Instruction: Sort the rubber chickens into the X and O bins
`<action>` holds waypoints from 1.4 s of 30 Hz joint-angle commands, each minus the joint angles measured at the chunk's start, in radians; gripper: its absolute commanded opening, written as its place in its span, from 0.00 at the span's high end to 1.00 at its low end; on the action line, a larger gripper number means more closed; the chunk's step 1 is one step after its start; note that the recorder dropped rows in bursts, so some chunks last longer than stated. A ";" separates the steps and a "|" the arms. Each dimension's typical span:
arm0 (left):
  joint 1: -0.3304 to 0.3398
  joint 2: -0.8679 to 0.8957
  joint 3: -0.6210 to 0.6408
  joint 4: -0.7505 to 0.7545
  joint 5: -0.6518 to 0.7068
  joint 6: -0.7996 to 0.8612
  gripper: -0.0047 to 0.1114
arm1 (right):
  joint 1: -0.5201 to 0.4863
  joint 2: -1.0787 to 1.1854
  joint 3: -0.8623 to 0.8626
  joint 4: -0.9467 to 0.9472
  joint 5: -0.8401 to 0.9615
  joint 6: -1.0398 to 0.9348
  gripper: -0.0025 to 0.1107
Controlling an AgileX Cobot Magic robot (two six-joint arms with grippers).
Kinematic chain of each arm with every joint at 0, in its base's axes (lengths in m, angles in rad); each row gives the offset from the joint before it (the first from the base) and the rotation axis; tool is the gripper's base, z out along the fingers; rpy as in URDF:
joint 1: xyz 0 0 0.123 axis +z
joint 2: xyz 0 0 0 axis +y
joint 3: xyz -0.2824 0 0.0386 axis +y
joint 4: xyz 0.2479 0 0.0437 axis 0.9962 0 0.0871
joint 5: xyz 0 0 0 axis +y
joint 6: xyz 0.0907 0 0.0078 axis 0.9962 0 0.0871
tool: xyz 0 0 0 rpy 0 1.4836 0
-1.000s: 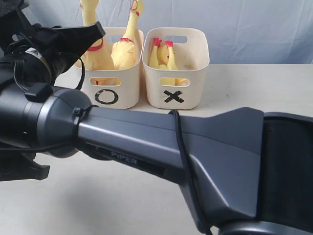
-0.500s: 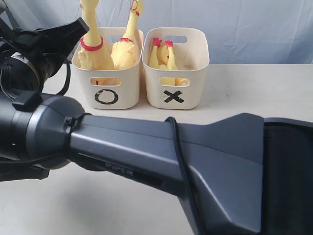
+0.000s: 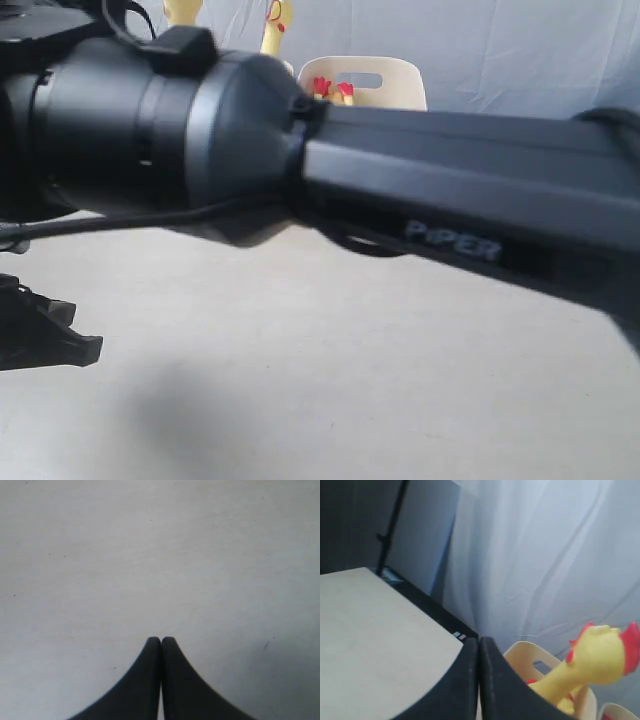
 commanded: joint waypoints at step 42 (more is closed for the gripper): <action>0.000 -0.004 0.004 -0.004 -0.022 -0.002 0.96 | -0.031 -0.930 1.043 -0.008 0.067 0.036 0.99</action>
